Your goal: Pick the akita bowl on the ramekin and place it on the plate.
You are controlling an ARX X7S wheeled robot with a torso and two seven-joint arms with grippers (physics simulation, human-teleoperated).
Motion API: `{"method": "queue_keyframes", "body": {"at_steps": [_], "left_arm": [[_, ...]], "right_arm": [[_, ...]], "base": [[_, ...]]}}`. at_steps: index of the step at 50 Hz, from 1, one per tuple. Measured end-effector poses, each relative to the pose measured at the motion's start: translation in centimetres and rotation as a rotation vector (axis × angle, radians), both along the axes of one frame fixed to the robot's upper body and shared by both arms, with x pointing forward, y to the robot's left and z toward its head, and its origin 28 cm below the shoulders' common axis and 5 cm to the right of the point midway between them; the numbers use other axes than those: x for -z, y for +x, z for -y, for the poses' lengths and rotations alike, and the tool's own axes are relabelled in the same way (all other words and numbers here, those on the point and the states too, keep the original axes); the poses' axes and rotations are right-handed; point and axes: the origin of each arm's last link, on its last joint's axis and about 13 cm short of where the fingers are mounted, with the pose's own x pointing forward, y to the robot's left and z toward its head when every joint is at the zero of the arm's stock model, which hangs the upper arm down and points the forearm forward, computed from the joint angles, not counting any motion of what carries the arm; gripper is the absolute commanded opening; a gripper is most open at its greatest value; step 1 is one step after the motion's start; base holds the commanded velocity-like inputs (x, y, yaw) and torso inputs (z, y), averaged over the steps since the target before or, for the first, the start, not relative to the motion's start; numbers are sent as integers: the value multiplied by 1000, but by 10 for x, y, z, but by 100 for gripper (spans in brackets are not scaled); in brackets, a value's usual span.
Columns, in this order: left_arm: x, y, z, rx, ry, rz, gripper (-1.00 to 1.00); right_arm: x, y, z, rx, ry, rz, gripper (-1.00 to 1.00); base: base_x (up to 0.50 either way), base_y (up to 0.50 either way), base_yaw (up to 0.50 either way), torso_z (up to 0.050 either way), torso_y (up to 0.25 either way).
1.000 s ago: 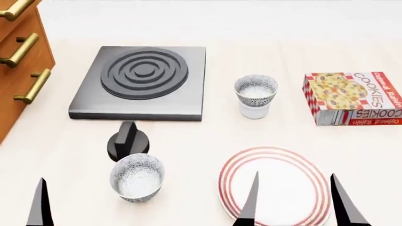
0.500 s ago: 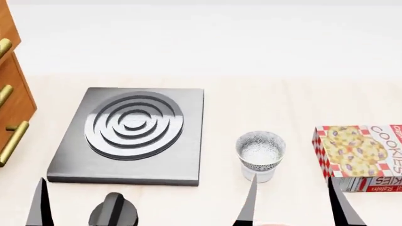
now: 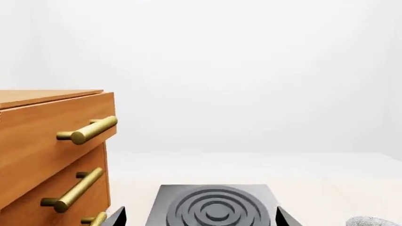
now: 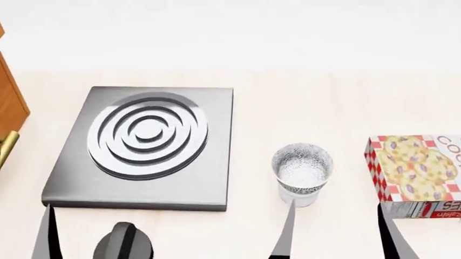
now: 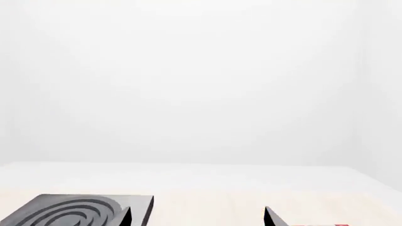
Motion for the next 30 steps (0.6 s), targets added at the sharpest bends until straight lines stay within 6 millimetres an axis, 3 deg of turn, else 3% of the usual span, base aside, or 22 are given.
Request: {"method": "queue_keyframes", "body": {"at_steps": [24,30], "left_arm": [[1,0,0,-2,8,-2,100],[1,1,0,-14,2,-10,100]], "right_arm": [[1,0,0,1,-3,11,100],[1,0,0,1,-4,10,100]], "base": [[0,0,0,-1,-250],[0,0,0,0,0]]}}
